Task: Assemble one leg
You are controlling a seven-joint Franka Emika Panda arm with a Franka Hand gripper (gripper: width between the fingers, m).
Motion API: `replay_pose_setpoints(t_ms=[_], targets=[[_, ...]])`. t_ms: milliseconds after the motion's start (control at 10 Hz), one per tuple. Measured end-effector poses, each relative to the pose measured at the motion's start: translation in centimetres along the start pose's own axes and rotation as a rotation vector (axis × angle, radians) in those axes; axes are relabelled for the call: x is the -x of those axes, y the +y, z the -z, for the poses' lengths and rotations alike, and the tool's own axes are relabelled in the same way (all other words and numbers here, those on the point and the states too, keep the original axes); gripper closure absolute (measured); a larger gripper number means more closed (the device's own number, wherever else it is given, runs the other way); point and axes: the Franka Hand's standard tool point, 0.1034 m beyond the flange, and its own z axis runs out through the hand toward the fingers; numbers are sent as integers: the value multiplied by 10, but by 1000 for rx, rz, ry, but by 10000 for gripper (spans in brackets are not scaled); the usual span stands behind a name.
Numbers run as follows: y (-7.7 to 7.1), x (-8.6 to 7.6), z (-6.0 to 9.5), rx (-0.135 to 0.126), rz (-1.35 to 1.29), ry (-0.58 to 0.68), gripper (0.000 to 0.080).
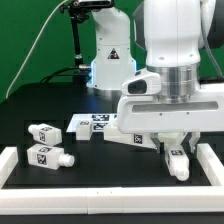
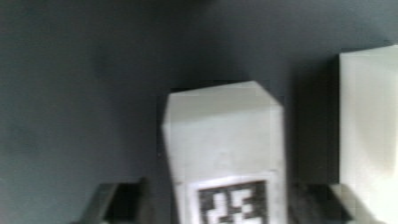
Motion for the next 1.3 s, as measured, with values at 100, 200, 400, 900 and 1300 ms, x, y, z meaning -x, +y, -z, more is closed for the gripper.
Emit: replay_pose_setpoints(t_ms=[100,200,400,900,1300], targets=[[0,0,0,0,0,1,523],[0,0,0,0,0,1,523],[0,0,1,0,0,1,523],[12,-3,56,-13,-6,-48,522],[-45,50,79,-17,-81,-50,529]])
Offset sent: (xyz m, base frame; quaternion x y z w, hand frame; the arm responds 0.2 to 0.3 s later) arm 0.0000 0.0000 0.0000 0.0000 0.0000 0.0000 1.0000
